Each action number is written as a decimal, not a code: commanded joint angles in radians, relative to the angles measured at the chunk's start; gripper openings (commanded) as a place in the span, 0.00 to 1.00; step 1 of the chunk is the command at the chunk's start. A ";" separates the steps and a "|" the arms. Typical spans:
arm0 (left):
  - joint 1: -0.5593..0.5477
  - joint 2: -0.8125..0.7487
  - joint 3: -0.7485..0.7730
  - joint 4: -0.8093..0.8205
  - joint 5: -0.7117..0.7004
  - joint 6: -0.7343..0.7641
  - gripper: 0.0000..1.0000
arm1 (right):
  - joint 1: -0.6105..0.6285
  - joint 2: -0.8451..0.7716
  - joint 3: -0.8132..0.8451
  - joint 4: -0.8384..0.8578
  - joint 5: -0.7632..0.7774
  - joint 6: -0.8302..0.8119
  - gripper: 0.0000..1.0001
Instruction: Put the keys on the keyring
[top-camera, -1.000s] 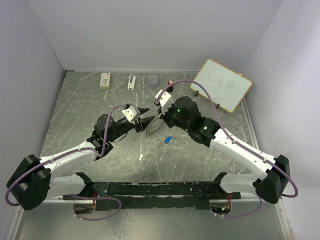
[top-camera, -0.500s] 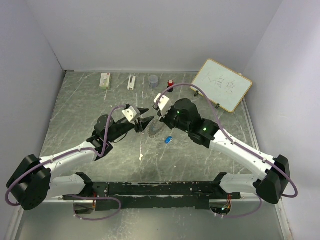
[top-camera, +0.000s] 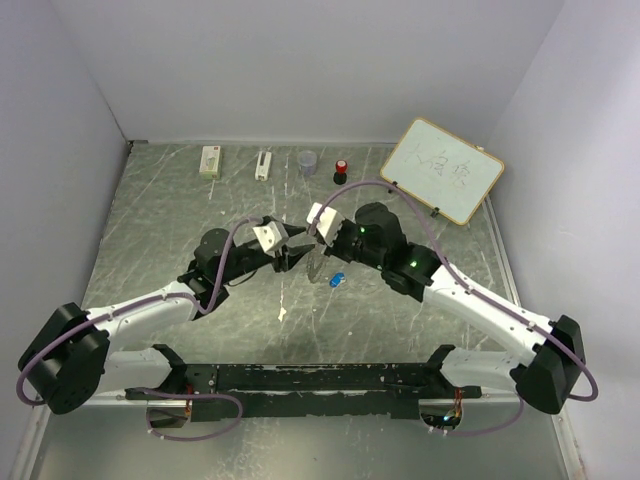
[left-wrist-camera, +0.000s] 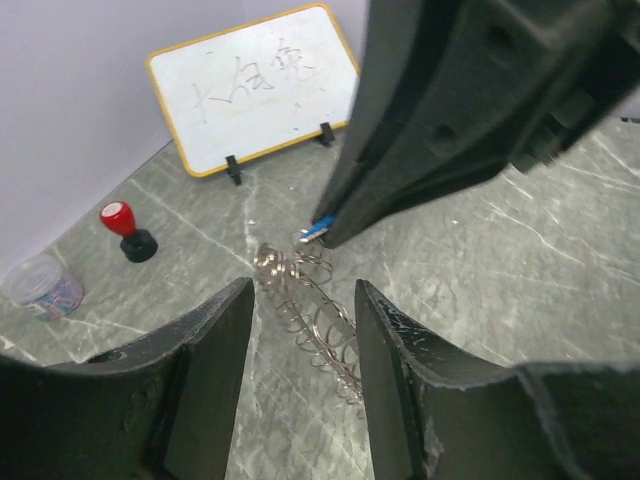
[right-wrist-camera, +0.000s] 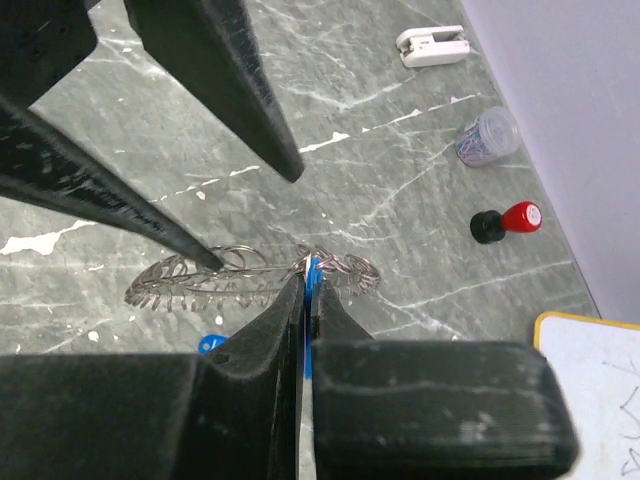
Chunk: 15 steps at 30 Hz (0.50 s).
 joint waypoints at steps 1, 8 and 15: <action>-0.003 0.004 0.008 -0.011 0.122 0.075 0.57 | -0.037 0.007 0.091 -0.021 -0.105 -0.060 0.00; -0.002 -0.008 -0.023 0.017 0.112 0.166 0.61 | -0.090 0.049 0.172 -0.142 -0.246 -0.125 0.00; 0.013 -0.011 0.014 -0.005 0.086 0.219 0.61 | -0.106 0.082 0.231 -0.249 -0.326 -0.191 0.00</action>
